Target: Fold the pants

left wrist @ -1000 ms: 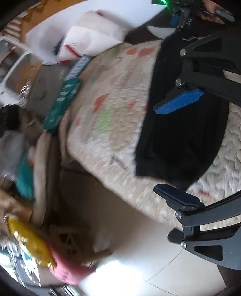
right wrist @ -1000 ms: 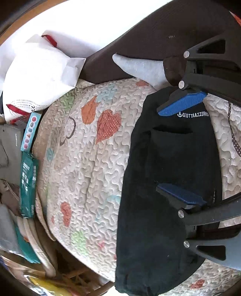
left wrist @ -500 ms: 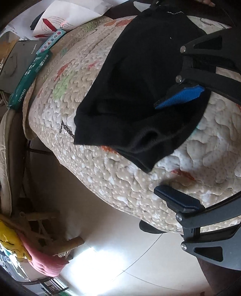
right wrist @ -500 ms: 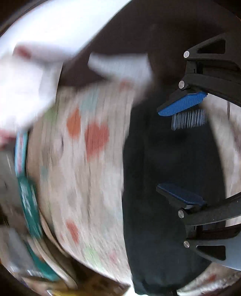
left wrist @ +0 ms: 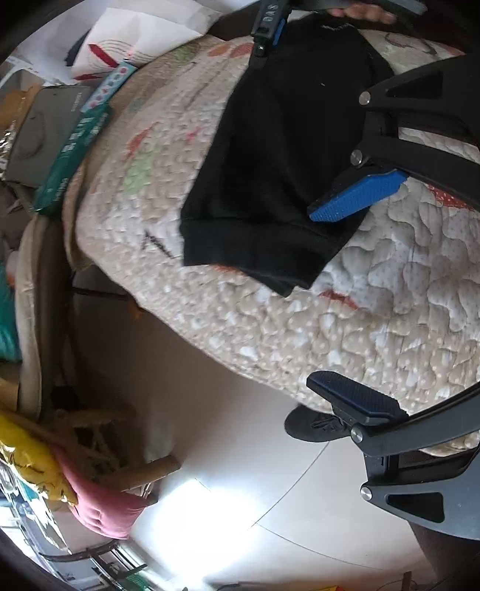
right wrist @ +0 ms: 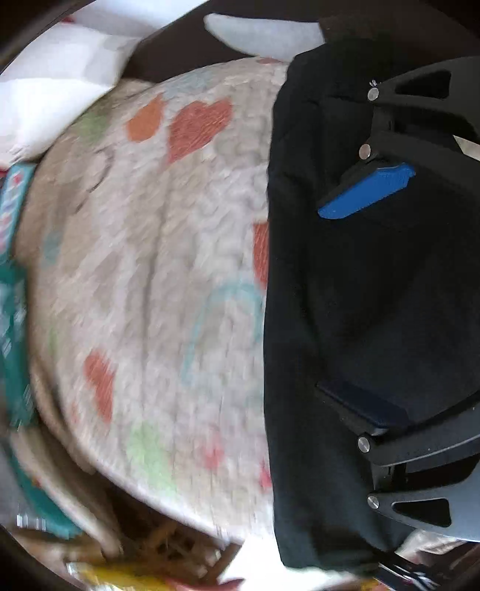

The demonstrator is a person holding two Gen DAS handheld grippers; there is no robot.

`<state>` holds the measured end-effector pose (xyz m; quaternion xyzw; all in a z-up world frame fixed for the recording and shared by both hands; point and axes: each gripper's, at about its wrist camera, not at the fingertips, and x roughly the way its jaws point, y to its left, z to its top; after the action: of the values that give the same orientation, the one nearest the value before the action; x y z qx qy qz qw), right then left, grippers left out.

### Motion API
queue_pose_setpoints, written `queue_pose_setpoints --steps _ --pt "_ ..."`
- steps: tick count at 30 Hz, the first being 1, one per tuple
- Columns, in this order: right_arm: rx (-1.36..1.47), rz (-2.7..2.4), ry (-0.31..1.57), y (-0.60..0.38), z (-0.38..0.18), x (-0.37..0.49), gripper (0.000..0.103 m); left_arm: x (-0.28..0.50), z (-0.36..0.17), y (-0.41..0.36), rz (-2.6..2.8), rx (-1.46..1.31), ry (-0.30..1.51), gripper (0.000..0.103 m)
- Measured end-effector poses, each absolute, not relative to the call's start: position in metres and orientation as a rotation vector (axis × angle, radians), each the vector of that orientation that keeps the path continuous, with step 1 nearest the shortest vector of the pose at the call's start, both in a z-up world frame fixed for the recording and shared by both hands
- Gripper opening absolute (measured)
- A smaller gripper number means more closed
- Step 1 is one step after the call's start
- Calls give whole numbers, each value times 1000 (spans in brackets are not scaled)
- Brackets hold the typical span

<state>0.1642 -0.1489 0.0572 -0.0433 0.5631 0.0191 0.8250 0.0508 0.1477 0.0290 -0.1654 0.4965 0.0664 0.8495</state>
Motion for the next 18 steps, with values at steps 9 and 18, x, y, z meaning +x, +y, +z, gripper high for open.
queue_pose_setpoints --steps 9,18 --pt "-278 425 1122 12 59 143 91 41 41 199 297 -495 964 83" --pt "-368 419 1205 48 26 151 95 35 36 227 382 -619 934 83"
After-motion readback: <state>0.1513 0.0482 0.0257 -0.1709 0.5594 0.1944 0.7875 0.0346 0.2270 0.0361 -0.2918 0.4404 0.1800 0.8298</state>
